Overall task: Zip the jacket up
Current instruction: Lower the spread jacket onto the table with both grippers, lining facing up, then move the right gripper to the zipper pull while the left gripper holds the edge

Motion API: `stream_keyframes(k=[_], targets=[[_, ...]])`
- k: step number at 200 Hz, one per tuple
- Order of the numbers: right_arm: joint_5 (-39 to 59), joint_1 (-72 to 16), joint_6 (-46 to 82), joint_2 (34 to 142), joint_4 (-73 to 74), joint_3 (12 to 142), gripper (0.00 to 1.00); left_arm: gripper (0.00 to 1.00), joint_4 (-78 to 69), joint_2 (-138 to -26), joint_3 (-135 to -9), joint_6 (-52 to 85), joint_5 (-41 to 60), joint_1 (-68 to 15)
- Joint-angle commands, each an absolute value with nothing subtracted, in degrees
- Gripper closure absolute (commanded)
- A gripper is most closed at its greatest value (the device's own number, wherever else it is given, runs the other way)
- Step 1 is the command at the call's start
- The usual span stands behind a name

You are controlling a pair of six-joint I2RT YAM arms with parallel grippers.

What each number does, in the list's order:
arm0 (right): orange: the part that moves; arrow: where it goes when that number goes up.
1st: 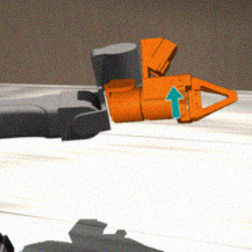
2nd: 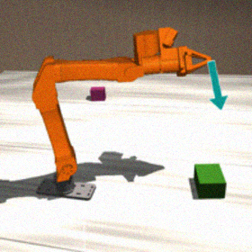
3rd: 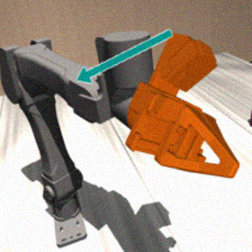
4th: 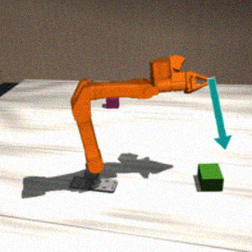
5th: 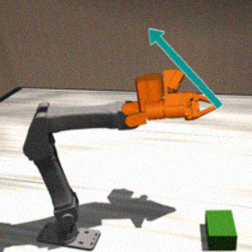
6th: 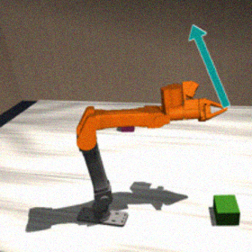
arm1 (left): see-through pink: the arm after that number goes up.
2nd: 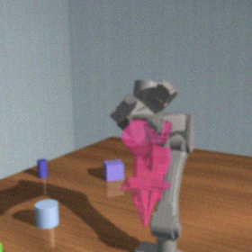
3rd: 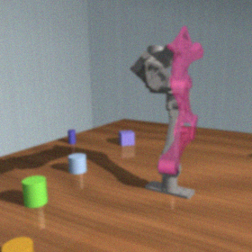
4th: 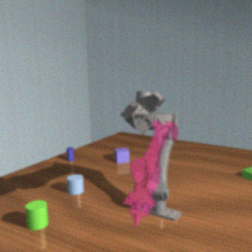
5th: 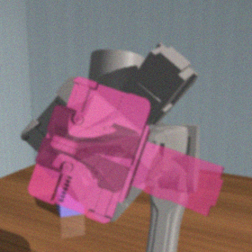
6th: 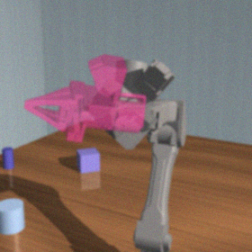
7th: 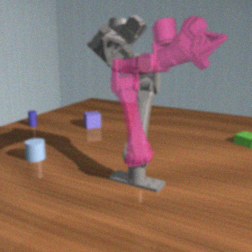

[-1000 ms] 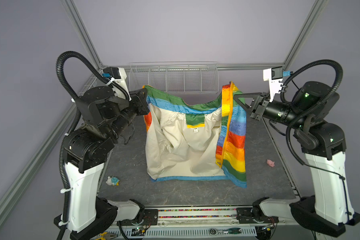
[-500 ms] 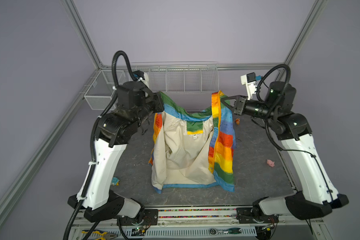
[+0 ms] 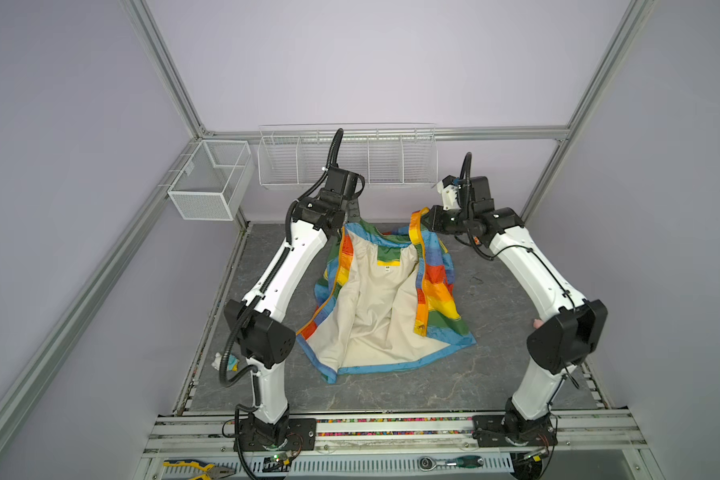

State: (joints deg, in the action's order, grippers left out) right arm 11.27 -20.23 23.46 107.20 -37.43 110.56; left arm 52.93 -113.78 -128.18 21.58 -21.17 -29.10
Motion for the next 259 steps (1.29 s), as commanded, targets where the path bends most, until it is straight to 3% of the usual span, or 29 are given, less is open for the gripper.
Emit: stream_keyframes(k=[1, 34, 69, 117, 173, 193, 209, 246, 259], targets=[[6.8, -19.9, 21.8, 111.1, -41.9, 117.5, 0.56, 0.59, 54.2, -116.5, -133.0, 23.5, -23.0, -27.7], [5.2, -19.8, 20.9, 112.8, -45.2, 121.5, 0.32, 0.5, 53.1, -115.5, -130.7, 23.8, -22.4, -27.5], [2.7, -19.9, 19.8, 109.0, -47.7, 119.7, 0.26, 0.5, 50.1, -109.5, -123.3, 24.1, -20.1, -27.2], [-0.1, -22.4, 18.4, 99.4, -51.4, 106.8, 0.37, 0.52, 46.0, -98.7, -108.5, 26.4, -7.6, -27.4], [-2.9, -31.4, 20.8, 93.8, -47.8, 83.2, 0.38, 0.57, 27.2, -83.1, -69.7, 38.7, 6.2, -29.7], [-2.9, -34.5, 22.2, 96.8, -46.3, 79.1, 0.5, 0.6, 18.9, -81.0, -58.8, 43.8, 9.0, -31.8], [-4.1, -37.0, 22.8, 99.9, -46.2, 78.4, 0.55, 0.62, 16.0, -81.4, -54.9, 45.2, 9.9, -32.9], [-7.0, -40.0, 24.0, 104.1, -46.1, 77.3, 0.55, 0.65, 16.1, -82.1, -53.9, 44.1, 9.4, -33.1], [-7.9, -40.1, 24.9, 105.1, -46.2, 76.5, 0.6, 0.65, 16.2, -82.5, -54.0, 43.6, 9.0, -33.0]])
